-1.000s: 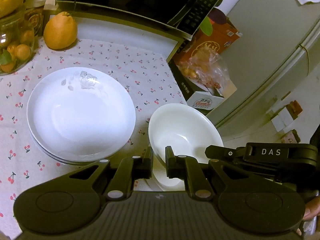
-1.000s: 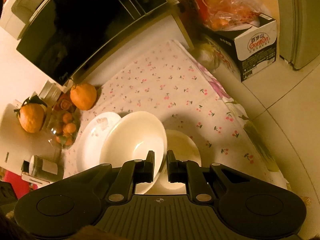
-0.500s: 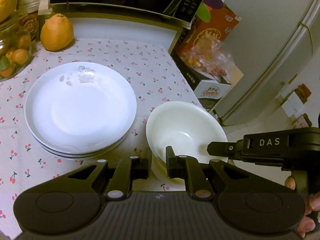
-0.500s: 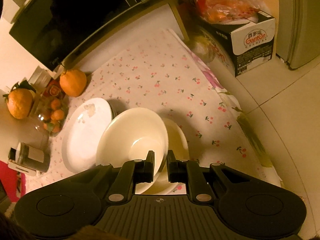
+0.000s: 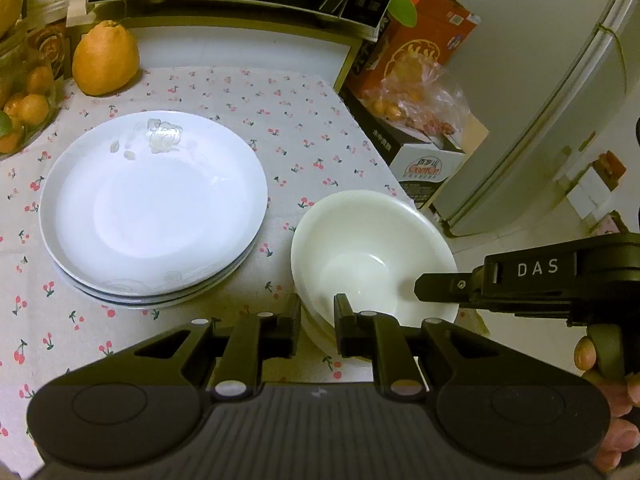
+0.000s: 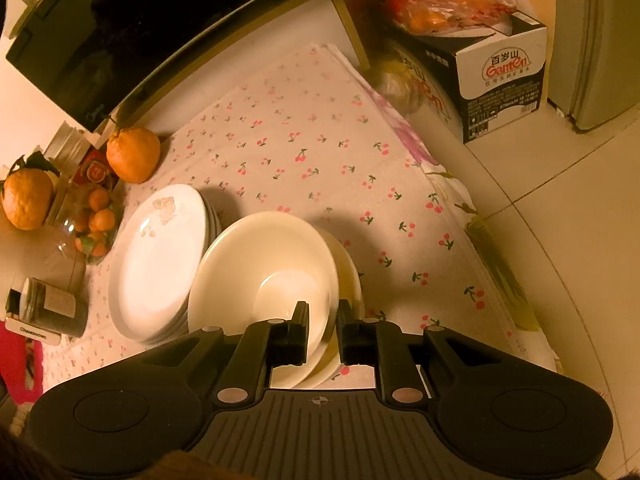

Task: Organize plates and bowls
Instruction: 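Lower the white bowl into the nested bowls and open both grippers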

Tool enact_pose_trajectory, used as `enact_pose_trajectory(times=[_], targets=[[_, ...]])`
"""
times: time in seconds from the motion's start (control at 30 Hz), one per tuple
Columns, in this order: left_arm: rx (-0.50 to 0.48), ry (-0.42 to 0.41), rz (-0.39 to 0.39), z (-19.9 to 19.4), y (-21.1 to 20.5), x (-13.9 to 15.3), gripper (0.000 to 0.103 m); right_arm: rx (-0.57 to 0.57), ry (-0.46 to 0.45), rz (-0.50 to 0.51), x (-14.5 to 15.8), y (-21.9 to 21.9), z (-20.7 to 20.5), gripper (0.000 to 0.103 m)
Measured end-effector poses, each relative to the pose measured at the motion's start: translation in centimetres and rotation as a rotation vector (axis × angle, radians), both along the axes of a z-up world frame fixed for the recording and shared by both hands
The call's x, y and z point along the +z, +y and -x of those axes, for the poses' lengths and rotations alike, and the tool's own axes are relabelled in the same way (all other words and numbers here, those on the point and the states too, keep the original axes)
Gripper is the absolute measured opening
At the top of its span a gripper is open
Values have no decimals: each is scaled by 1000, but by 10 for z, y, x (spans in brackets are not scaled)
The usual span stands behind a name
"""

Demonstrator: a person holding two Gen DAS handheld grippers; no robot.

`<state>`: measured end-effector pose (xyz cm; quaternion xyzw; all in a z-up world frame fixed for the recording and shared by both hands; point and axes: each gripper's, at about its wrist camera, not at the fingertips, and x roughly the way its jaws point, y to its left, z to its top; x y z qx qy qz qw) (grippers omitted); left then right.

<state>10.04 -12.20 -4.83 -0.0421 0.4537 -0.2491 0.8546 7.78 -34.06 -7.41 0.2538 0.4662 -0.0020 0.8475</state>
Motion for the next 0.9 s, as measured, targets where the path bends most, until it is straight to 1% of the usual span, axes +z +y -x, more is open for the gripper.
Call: enact_pose_trajectory(times=[0.2,0.63,0.77,0.87,0.9], targets=[[2,13,-6,-1,0,-2,17,1,-3,-4,1,-1,0,17],[0,21,-8,-3,1,-5,20,-4,-7,-42,3,-10,1,17],[-3,18,-11,-4,1,-5,20,10,-14,-53,3,-13,3,17],[-10,11,-7,-4,1,-6,23,30,-22,-52,3,-13,3,23],[-11,9,-7,-4,1,-5,24,36,-24,-53,3,-13,4,23]])
